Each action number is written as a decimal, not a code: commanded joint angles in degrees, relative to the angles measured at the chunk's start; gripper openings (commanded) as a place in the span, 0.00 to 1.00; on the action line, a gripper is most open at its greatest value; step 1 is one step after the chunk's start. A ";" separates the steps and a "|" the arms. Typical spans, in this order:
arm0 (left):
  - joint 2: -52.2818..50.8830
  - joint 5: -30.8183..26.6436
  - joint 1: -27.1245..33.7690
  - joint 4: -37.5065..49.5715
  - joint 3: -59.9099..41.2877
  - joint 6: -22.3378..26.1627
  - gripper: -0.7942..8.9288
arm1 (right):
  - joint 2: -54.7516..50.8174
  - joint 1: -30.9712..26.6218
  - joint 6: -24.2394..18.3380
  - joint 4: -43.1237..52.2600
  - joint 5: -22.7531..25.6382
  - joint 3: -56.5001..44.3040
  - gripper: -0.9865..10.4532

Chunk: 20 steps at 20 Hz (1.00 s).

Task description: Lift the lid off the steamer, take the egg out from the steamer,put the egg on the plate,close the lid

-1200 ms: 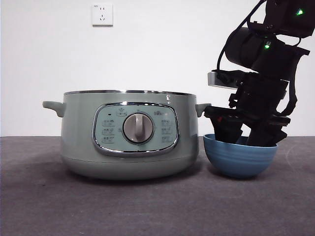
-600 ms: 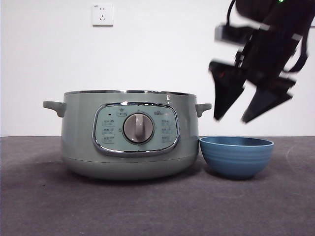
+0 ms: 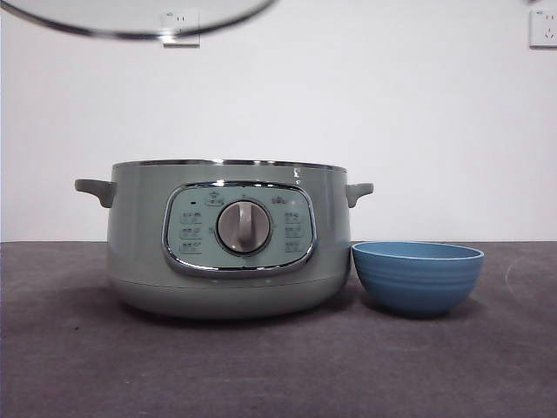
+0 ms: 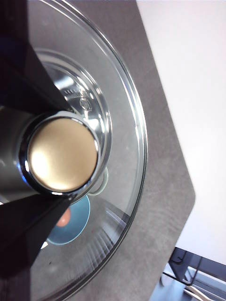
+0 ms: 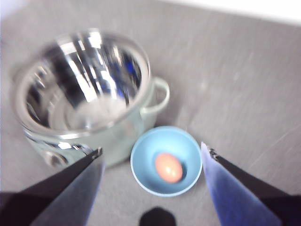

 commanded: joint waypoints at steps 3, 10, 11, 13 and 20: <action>7.26 0.44 -0.72 8.85 0.35 0.94 0.07 | -6.64 0.17 3.10 -1.46 -0.15 -0.33 0.39; 17.57 0.17 -0.79 16.06 0.35 3.26 0.07 | -8.87 0.17 3.82 -4.83 -0.15 -0.33 0.39; 18.43 0.02 -0.79 16.66 0.35 3.76 0.07 | -8.87 0.17 3.82 -5.31 -0.15 -0.33 0.39; 20.11 -0.98 -0.79 17.92 0.35 3.96 0.07 | -8.87 0.17 3.85 -5.95 -0.17 -0.33 0.39; 24.48 -1.29 -0.79 20.87 0.35 3.93 0.07 | -8.87 0.17 4.70 -6.12 -1.20 -0.33 0.39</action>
